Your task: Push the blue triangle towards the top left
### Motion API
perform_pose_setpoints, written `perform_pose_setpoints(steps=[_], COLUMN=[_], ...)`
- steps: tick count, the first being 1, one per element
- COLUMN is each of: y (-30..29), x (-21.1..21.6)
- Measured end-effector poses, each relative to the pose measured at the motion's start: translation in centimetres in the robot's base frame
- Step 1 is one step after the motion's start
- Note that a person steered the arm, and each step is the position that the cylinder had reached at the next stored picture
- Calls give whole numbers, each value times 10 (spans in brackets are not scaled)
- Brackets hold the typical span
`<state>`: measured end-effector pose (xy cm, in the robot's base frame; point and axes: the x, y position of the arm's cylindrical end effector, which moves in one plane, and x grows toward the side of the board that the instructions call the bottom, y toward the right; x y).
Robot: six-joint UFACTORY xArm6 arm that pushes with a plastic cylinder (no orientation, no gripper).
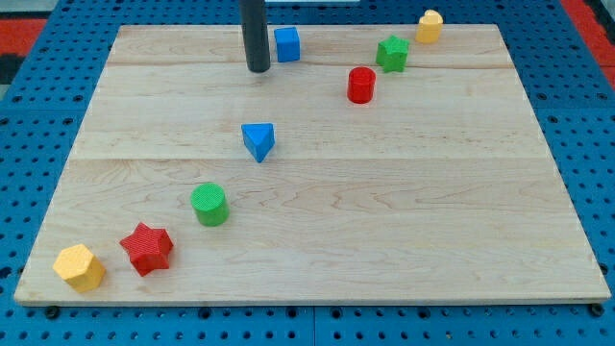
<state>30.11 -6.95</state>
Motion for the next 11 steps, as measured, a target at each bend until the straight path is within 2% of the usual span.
perform_pose_setpoints(steps=[2, 4, 5, 7, 8, 10, 11], y=[60, 63, 28, 12, 10, -69, -74], x=[61, 148, 154, 89, 102, 100, 72])
